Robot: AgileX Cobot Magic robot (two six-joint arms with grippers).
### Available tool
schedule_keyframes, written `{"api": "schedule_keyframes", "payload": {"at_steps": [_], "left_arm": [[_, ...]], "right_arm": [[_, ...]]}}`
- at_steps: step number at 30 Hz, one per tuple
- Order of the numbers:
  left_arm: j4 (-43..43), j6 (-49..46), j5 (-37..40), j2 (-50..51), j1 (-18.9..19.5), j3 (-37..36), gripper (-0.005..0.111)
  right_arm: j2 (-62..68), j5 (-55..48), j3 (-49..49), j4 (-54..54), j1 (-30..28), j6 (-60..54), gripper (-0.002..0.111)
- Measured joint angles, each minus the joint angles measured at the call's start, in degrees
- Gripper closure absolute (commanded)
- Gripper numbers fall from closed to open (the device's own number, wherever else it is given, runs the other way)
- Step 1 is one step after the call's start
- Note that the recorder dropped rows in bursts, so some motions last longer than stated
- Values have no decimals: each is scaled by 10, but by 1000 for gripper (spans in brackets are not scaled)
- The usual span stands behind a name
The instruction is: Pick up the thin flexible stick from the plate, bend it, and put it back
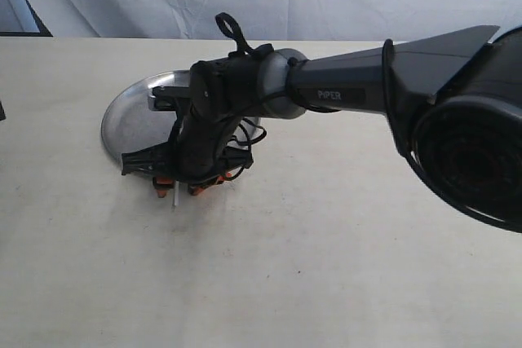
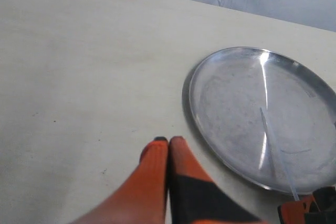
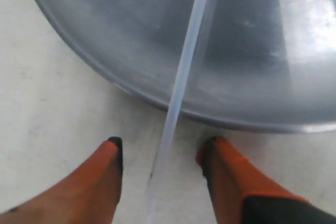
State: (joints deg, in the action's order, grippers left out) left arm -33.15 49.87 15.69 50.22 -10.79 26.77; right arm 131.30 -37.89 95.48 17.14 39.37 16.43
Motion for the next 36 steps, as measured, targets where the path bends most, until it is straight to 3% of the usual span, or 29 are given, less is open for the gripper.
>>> {"api": "schedule_keyframes", "payload": {"at_steps": [4,6,11,14,17,26,30,36], "left_arm": [[0,0,0,0,0,0,107],[0,0,0,0,0,0,107],[0,0,0,0,0,0,107],[0,0,0,0,0,0,107],[0,0,0,0,0,0,107],[1,0,-8,0,0,0,107],[32,2,-34,0,0,0,107],[121,3,-97,1,-2,0,107]], "right_arm": [[4,19,0,0,0,0,94],[5,18,0,0,0,-6,100],[5,7,0,-1,0,-46,100],[5,-3,0,-1,0,-53,109],[-1,-25,0,-5,0,-71,109],[-150,-88,-7,-123,0,-90,109],[-235,-87,-78,-128,0,-90,109],[-362,8,-266,-84,0,-115,109]]}}
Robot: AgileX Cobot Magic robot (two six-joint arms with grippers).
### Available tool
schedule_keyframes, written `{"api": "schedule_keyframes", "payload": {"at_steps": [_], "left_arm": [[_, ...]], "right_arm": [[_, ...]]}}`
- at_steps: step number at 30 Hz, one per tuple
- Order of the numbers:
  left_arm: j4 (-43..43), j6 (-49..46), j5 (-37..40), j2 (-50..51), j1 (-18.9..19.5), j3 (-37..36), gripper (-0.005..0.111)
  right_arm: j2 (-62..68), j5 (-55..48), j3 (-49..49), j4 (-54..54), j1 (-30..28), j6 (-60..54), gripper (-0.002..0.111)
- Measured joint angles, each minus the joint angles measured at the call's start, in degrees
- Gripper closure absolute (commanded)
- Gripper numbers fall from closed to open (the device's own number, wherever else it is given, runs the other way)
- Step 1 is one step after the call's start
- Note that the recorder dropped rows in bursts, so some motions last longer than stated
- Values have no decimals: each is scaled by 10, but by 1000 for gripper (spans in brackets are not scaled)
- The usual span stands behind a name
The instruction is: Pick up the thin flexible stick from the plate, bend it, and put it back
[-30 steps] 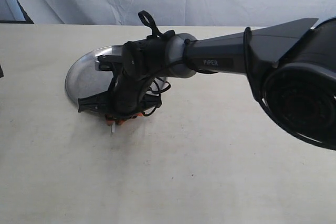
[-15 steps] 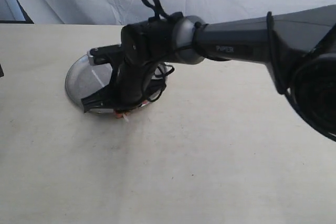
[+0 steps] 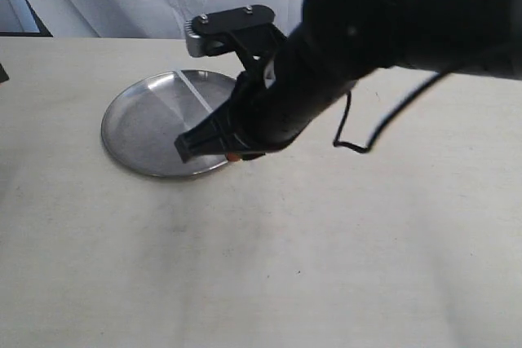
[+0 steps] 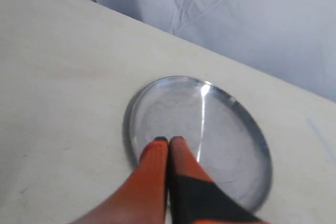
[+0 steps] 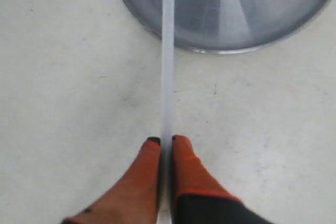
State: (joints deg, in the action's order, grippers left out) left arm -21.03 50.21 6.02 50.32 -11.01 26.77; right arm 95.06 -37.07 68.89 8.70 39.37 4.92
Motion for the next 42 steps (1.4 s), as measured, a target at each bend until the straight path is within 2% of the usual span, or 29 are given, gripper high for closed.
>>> {"api": "schedule_keyframes", "payload": {"at_steps": [2,9,14,18,21,24,28,31,34,36,40,42], "left_arm": [[20,0,-20,5,-10,0,106],[33,14,-121,47,-85,6,106],[32,33,-113,86,-91,20,107],[34,117,-96,114,-91,21,107],[19,178,-131,119,-91,21,107],[-58,214,-180,124,-91,21,107],[-225,243,-255,156,-91,21,107],[-349,366,-297,197,-90,33,107],[-423,543,-351,237,-62,50,107],[-436,608,-420,262,-28,54,107],[-436,654,-617,313,44,56,107],[-437,661,-681,327,68,57,107]], "right_arm": [[-33,36,-49,52,0,-37,109],[-101,112,-168,267,1,-207,109],[-139,160,-207,300,1,-240,109],[-162,177,-223,304,1,-251,109],[-170,188,-240,304,1,-253,109],[-175,202,-251,305,1,-253,109],[-179,214,-253,308,1,-255,109],[-179,204,-253,308,1,-258,109],[-179,189,-254,308,1,-260,109],[-180,185,-254,308,1,-260,109],[-185,184,-254,308,1,-260,109],[-187,184,-254,312,1,-260,109]]}}
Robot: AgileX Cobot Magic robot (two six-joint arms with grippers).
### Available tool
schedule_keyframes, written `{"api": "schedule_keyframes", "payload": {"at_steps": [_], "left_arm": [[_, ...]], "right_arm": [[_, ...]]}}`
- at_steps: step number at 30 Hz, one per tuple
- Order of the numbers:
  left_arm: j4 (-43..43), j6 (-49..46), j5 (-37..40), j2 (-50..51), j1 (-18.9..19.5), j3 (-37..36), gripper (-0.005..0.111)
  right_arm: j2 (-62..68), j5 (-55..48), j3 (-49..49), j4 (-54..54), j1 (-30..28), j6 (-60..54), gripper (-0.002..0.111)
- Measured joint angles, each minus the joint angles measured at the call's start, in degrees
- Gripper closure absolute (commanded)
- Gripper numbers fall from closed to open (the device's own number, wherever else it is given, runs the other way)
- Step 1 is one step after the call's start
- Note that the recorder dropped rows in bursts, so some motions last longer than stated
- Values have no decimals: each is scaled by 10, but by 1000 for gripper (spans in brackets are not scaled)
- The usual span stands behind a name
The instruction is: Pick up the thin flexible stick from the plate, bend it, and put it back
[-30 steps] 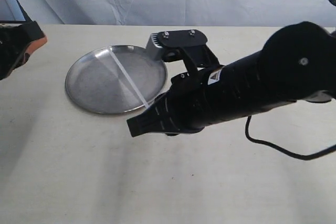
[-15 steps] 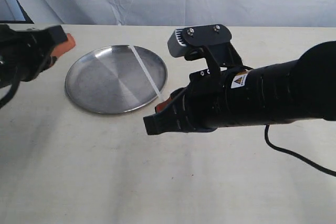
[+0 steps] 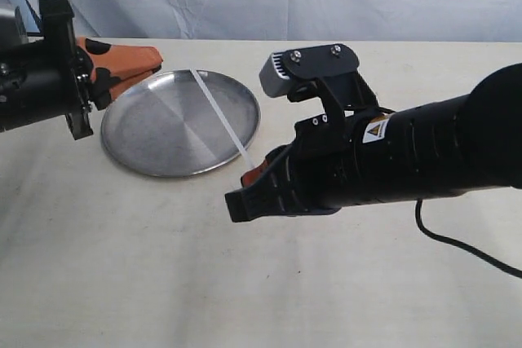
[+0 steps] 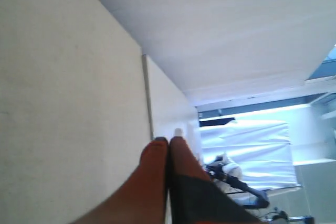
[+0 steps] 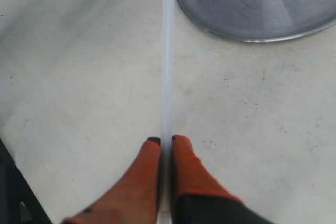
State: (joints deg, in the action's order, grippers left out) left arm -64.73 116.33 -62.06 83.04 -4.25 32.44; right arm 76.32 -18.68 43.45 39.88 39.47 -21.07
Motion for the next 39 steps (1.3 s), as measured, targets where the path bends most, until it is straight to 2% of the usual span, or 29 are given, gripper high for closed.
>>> {"api": "schedule_keyframes", "payload": {"at_steps": [5,8,14,18,22,26,29,33,39], "left_arm": [[-20,14,-28,23,17,1,103],[-28,17,-45,33,17,1,93],[-45,17,-57,35,17,1,61],[-49,8,-57,37,17,1,55],[-63,-10,-57,37,17,1,55],[-92,-18,-57,37,17,1,57],[-94,-33,-57,37,17,1,69],[-58,-66,-57,37,17,1,108],[-34,-128,-73,37,17,1,107]], "right_arm": [[-1,6,0,23,0,-13,109],[-1,7,0,37,0,-22,109],[9,19,0,57,1,-27,109],[24,41,0,69,22,-29,109],[43,62,5,71,65,-29,109],[52,84,22,81,82,-29,109],[52,87,32,84,84,-29,109],[52,84,35,86,84,-29,109],[52,68,40,107,84,-29,109]]}}
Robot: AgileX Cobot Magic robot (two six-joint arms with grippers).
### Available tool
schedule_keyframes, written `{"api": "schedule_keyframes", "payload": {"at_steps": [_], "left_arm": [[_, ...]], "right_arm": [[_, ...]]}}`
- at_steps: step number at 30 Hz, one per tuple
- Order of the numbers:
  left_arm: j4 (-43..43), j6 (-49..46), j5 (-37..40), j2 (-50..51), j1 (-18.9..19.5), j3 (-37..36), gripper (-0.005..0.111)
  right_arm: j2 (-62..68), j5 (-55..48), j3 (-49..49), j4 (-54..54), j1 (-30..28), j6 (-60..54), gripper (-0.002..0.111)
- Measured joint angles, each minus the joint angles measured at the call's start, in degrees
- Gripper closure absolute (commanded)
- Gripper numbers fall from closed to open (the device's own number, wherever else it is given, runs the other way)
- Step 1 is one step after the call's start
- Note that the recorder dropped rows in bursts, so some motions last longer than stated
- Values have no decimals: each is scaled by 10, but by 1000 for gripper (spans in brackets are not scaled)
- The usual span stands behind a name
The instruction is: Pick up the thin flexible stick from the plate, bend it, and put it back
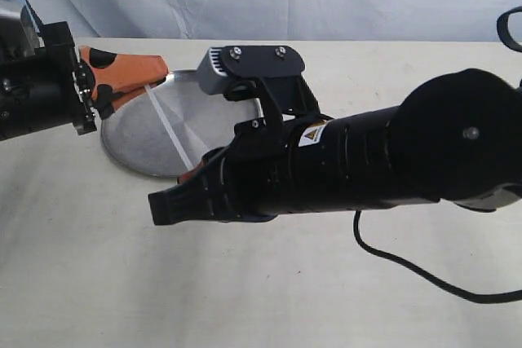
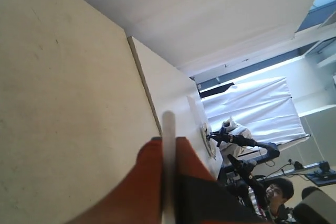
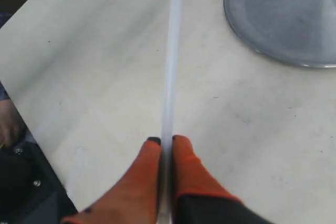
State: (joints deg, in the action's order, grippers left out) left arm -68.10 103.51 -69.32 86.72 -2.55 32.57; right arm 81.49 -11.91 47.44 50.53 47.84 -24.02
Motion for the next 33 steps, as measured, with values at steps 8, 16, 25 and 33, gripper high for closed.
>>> {"api": "schedule_keyframes", "payload": {"at_steps": [8,16,25,33], "left_arm": [[-36,-65,28,0,-1,0,107],[-27,-72,0,0,-1,0,107],[-20,-72,-3,0,-1,1,107],[-25,-71,-3,0,-1,1,107]], "right_arm": [[-11,-25,0,51,0,1,109],[-31,-20,0,34,0,1,109],[10,-19,0,-4,0,1,76],[69,-25,0,-5,0,0,95]]}}
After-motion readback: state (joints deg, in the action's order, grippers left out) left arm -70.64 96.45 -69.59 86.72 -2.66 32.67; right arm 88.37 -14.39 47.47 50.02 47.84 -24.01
